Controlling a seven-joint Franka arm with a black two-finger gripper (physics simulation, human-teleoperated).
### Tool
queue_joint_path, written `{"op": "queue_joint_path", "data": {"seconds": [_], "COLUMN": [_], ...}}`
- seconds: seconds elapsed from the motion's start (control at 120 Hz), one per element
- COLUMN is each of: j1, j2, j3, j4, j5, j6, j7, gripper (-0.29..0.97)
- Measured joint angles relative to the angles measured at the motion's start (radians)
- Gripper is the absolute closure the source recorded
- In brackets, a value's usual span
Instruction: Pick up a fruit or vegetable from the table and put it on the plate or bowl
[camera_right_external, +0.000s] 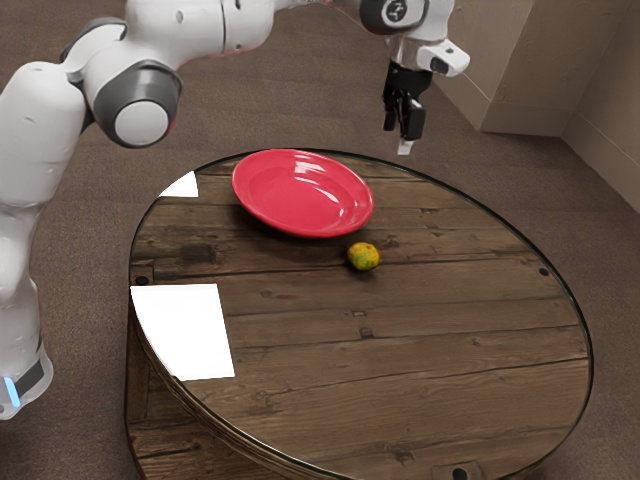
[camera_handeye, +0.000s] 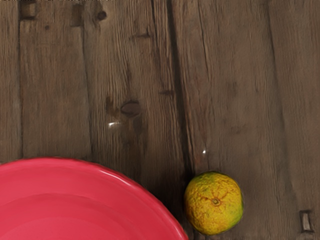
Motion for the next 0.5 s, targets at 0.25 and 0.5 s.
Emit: {"op": "queue_joint_path", "data": {"seconds": [0.25, 0.5], "j1": [0.010, 0.011], "j2": [-0.002, 0.030], "j3": [0.031, 0.049], "j4": [-0.005, -0.038], "j5": [-0.030, -0.047], "j6": [0.000, 0.038], "j7": [0.044, 0.046], "gripper": [0.00, 0.00]}}
